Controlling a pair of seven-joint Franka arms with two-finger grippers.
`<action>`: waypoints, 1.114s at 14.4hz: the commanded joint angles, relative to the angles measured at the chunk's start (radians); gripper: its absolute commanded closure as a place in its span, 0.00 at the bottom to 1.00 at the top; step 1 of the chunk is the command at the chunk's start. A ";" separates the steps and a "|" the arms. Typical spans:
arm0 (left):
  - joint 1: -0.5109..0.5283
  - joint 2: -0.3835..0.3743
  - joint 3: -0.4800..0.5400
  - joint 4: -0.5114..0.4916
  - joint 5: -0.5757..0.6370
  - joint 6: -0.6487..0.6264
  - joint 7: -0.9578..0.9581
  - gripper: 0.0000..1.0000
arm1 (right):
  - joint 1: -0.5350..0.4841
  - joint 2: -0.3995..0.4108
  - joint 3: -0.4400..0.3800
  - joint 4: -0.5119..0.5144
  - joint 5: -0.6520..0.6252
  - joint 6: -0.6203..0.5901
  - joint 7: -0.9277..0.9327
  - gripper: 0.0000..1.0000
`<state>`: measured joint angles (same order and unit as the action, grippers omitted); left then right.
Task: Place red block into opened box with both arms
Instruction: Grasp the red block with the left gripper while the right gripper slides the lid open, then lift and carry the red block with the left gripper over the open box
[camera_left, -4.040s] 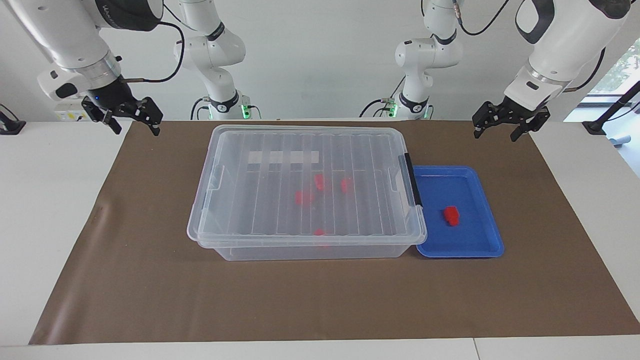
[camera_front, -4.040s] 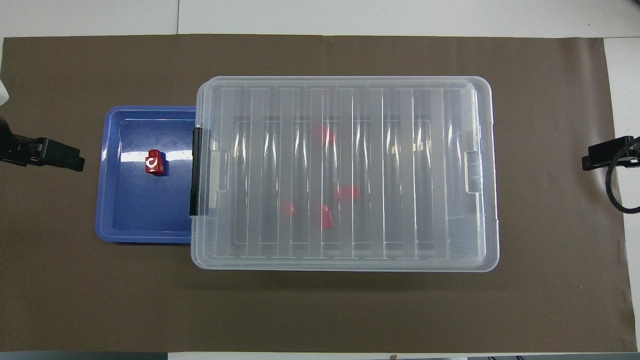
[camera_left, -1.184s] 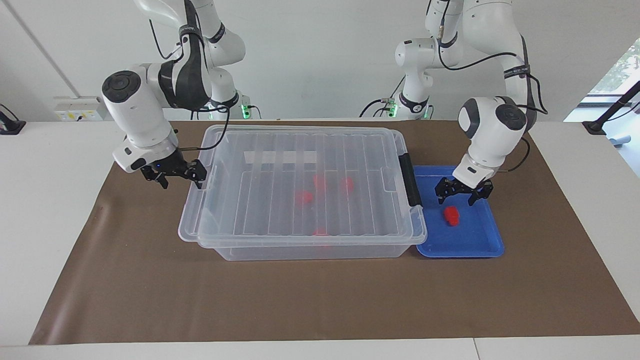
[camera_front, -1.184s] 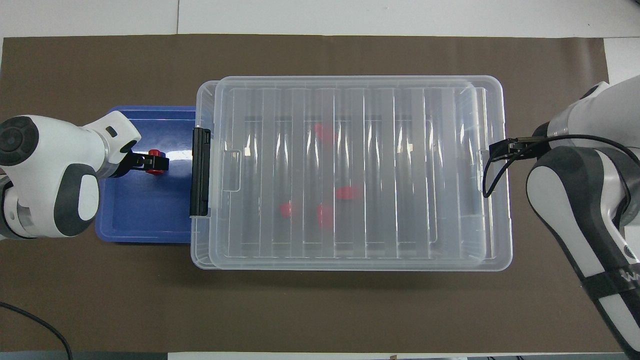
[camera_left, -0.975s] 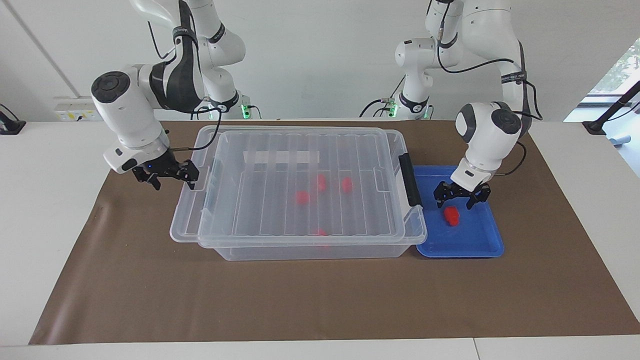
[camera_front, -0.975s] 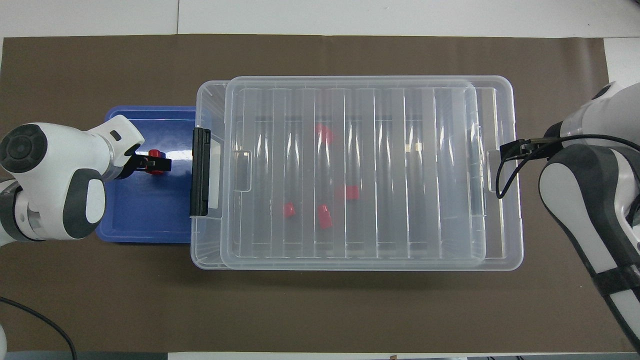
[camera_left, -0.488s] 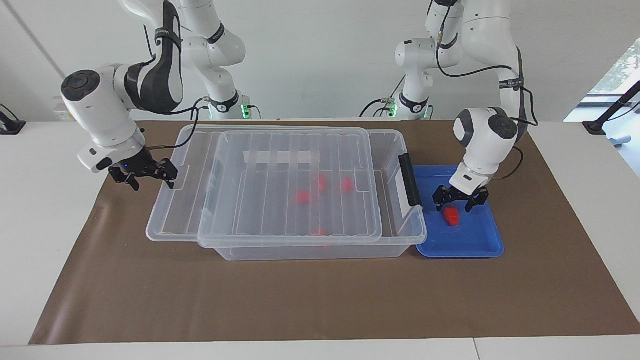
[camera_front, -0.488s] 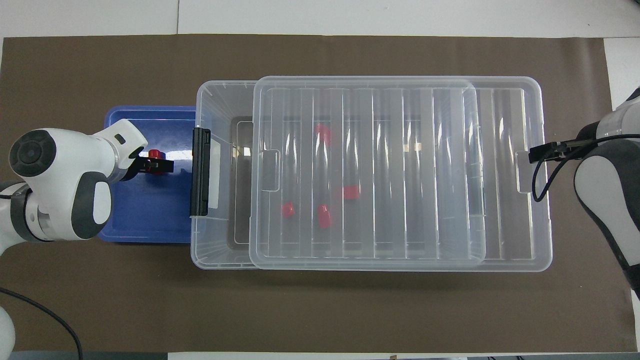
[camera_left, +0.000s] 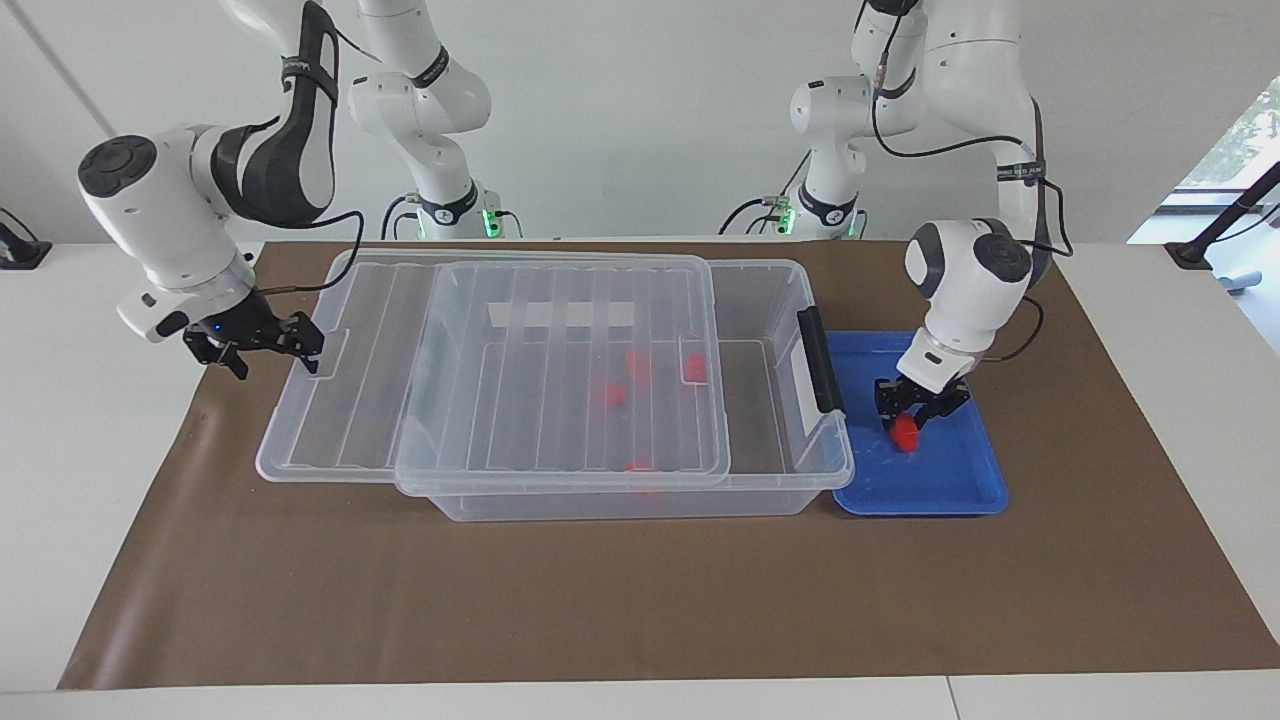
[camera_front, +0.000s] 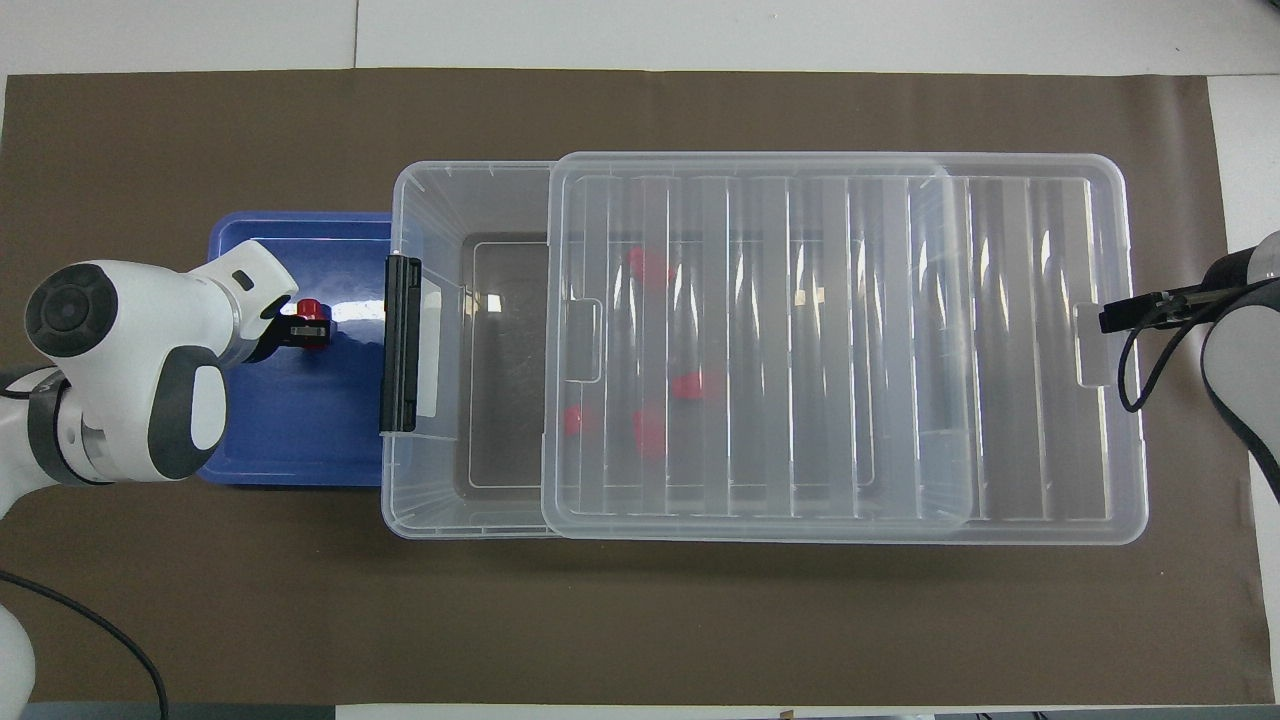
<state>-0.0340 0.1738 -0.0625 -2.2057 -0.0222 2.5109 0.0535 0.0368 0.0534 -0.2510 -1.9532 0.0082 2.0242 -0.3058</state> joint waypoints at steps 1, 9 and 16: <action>0.000 -0.010 0.004 -0.028 0.010 0.040 -0.012 1.00 | -0.043 -0.012 0.006 -0.020 -0.004 0.021 -0.064 0.00; -0.017 -0.190 0.006 0.098 0.013 -0.287 -0.012 1.00 | -0.103 -0.009 0.006 -0.012 -0.007 0.021 -0.142 0.00; -0.223 -0.212 -0.028 0.317 0.049 -0.545 -0.286 1.00 | -0.121 -0.006 0.004 0.002 -0.008 0.018 -0.153 0.00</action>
<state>-0.1704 -0.0694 -0.0951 -1.9153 -0.0172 1.9603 -0.1088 -0.0655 0.0534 -0.2528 -1.9496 0.0071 2.0294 -0.4303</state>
